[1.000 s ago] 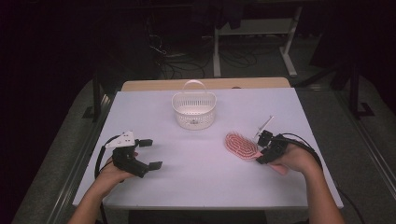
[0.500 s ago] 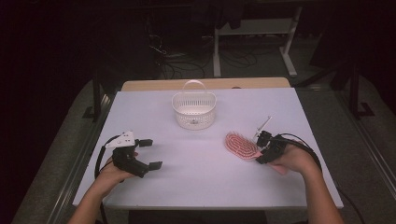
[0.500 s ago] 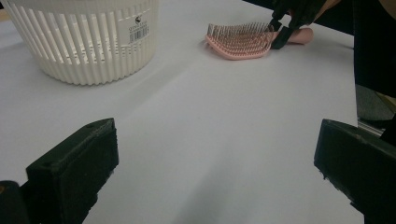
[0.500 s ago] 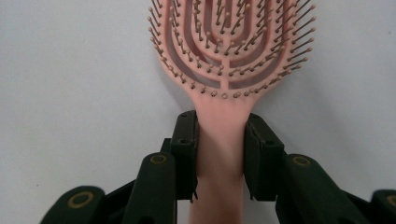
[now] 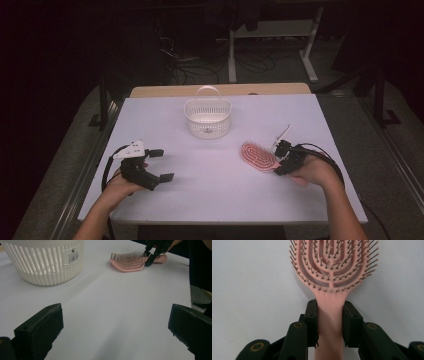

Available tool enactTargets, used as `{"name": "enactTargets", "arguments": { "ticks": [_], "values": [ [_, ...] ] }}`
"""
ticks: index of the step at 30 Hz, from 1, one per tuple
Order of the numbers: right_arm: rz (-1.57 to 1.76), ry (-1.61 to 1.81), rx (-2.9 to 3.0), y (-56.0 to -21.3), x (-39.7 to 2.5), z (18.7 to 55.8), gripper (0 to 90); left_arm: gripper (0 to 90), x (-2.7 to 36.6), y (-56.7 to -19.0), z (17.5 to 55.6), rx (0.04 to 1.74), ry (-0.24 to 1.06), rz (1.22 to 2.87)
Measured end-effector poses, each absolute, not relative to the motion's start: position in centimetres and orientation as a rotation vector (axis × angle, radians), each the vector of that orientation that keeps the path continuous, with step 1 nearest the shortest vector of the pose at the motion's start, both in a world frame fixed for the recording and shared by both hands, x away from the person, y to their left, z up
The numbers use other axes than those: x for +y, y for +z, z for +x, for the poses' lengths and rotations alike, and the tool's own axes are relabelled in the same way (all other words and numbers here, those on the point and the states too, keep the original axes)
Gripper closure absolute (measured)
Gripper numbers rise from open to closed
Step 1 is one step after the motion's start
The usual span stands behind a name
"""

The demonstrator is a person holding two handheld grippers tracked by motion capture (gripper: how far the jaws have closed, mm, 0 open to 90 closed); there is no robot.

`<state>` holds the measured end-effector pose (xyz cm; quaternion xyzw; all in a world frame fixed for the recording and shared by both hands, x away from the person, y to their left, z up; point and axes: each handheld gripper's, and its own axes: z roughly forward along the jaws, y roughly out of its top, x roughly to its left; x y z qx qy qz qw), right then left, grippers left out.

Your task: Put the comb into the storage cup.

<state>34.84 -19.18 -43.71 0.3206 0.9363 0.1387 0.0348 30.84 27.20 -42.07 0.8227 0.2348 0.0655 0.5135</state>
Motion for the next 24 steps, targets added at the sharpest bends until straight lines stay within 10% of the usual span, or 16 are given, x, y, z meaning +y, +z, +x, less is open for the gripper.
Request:
{"name": "enactTargets", "arguments": {
  "ticks": [24],
  "values": [
    [1.035, 0.644, 2.868, -43.8, -20.7, 35.1, 68.7, 0.0, 27.3, -42.0, 30.8, 0.565, 0.158, 1.976]
  ]
}}
